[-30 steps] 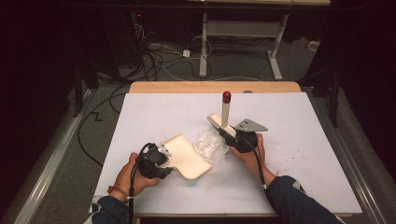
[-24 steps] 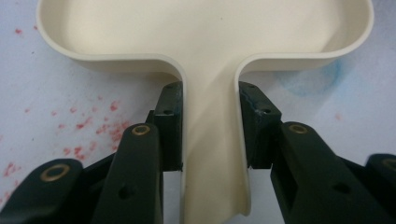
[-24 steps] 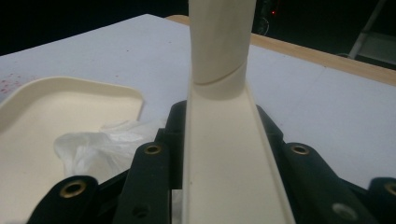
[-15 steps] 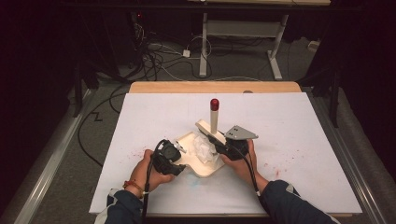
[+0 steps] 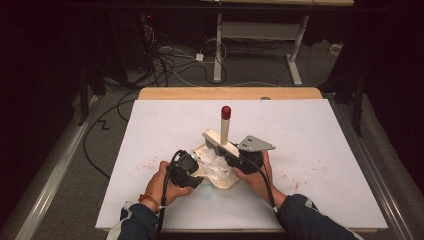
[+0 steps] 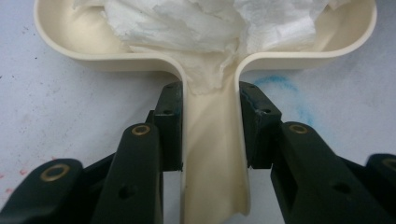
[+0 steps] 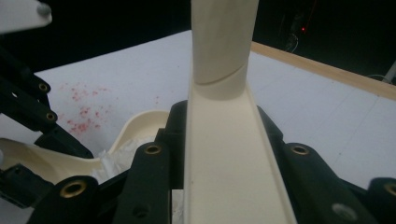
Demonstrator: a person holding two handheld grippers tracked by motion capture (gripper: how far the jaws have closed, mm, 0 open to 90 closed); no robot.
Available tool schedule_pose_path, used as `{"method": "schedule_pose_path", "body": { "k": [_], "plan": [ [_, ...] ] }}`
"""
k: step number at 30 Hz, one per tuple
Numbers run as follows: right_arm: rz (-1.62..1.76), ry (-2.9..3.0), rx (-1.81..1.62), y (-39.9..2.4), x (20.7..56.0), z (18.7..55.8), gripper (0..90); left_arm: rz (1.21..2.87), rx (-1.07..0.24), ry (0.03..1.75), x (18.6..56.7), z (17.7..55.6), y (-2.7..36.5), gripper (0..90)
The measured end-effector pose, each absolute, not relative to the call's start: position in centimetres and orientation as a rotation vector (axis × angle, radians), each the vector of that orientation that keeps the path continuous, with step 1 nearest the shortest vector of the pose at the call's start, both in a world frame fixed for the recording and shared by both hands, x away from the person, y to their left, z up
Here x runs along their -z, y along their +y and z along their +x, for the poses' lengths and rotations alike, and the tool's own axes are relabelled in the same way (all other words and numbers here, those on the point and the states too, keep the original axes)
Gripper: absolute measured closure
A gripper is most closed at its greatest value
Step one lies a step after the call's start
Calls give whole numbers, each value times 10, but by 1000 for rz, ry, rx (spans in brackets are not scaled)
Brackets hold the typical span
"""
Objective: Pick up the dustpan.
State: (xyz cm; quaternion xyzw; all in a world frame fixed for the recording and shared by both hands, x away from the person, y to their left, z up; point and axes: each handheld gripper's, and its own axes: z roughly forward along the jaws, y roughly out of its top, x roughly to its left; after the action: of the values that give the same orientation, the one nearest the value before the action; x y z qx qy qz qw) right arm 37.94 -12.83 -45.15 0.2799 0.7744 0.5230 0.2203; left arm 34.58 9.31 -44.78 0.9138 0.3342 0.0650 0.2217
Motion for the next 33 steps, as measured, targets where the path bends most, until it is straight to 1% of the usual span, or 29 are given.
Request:
{"method": "schedule_pose_path", "body": {
  "k": [9, 14, 22, 25, 28, 33],
  "plan": [
    [795, 2052, -1556, -151, 423, 381, 677, 2528, -177, 933, 451, 346, 96, 628],
    [812, 2039, -1528, -168, 418, 384, 677, 2528, -169, 933, 452, 346, 99, 628],
    [809, 2113, -1347, -201, 438, 382, 677, 2526, -159, 938, 454, 346, 100, 628],
    [816, 2157, -1346, -209, 448, 379, 677, 2525, -162, 945, 456, 347, 99, 628],
    [775, 2207, -1397, -207, 455, 375, 676, 2511, -160, 950, 457, 347, 99, 628],
    [668, 2282, -1438, -191, 460, 363, 676, 2492, -165, 958, 458, 347, 99, 627]
  ]
}}
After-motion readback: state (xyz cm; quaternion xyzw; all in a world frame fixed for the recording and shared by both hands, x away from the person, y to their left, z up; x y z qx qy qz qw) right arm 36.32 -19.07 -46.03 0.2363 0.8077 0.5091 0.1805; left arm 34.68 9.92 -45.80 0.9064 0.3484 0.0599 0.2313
